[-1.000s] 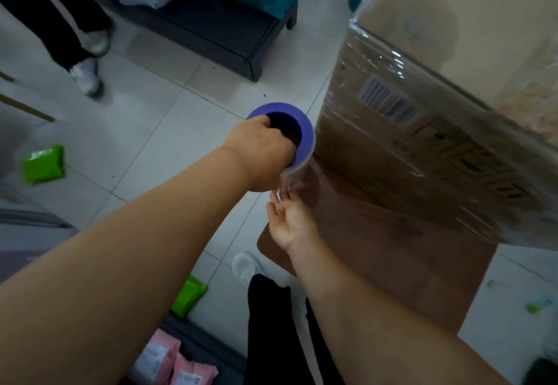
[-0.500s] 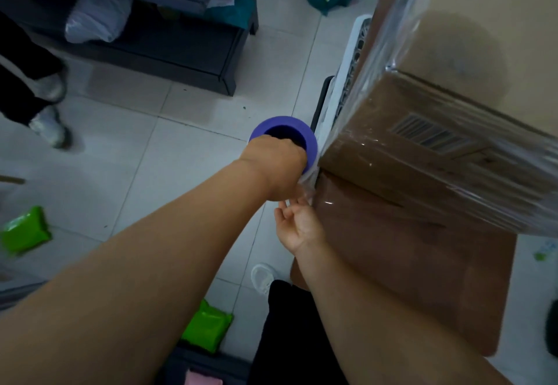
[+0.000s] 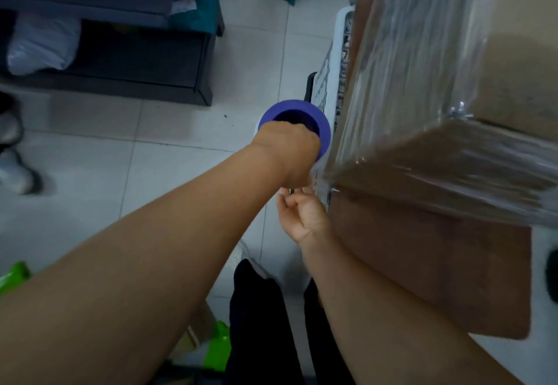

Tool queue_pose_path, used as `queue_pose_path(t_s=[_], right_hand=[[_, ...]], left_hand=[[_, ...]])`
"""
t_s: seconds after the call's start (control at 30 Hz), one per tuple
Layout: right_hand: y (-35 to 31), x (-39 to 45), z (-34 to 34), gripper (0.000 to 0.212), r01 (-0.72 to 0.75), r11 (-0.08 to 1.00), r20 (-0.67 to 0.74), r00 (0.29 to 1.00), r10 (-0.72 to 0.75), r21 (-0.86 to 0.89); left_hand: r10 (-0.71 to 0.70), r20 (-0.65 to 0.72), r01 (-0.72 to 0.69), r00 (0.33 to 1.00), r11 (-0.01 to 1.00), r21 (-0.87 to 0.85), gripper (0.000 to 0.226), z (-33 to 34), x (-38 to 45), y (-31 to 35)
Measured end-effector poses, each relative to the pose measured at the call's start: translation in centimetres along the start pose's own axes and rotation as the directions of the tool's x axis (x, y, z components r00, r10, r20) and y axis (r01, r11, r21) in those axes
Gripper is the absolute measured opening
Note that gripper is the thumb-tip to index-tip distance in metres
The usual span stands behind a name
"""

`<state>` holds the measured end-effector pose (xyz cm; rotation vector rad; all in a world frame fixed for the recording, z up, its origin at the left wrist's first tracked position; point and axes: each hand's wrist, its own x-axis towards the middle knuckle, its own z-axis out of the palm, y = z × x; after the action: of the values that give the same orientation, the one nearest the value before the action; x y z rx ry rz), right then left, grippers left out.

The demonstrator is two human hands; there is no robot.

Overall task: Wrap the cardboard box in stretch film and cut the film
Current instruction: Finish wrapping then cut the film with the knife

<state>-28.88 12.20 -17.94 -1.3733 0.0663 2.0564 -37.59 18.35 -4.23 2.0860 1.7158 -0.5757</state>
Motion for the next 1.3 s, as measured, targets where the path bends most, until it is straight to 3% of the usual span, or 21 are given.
queue_pose_path(t_s=[0.33, 0.43, 0.53, 0.73, 0.9, 1.03, 1.3], right_hand=[[2.1, 1.6, 5.8, 0.077, 0.038, 0.998, -0.159, 0.987, -0.030, 0.048], [2.9, 2.3, 7.0, 0.075, 0.080, 0.983, -0.121, 0.991, -0.061, 0.165], [3.0, 2.6, 8.4, 0.060, 0.135, 0.941, -0.124, 0.987, -0.100, 0.310], [1.9, 4.6, 11.7, 0.055, 0.200, 0.881, -0.228, 0.968, -0.109, 0.430], [1.5, 6.5, 13.2, 0.048, 0.193, 0.834, -0.266, 0.962, -0.057, 0.517], [0.8, 8.0, 14.6, 0.052, 0.225, 0.763, -0.220, 0.969, -0.111, 0.606], [-1.0, 9.9, 17.5, 0.067, 0.251, 0.737, -0.165, 0.968, -0.189, 0.627]], left_hand=[[0.214, 0.037, -0.216, 0.976, 0.974, 0.064, 0.026, -1.2, 1.2, -6.7], [0.232, 0.047, -0.233, 0.972, 0.972, 0.028, 0.030, -1.3, 1.6, -8.3], [0.263, 0.008, -0.263, 0.965, 0.965, 0.020, 0.030, -1.8, 2.0, -9.4], [0.383, -0.007, -0.374, 0.924, 0.905, 0.203, 0.031, -3.9, 4.5, -10.2], [0.418, 0.053, -0.418, 0.907, 0.877, 0.238, 0.038, -5.3, 6.9, -11.6], [0.453, 0.062, -0.454, 0.889, 0.857, 0.243, 0.039, -6.6, 9.1, -13.2], [0.536, 0.087, -0.535, 0.840, 0.790, 0.300, 0.045, -10.0, 12.4, -16.1]])
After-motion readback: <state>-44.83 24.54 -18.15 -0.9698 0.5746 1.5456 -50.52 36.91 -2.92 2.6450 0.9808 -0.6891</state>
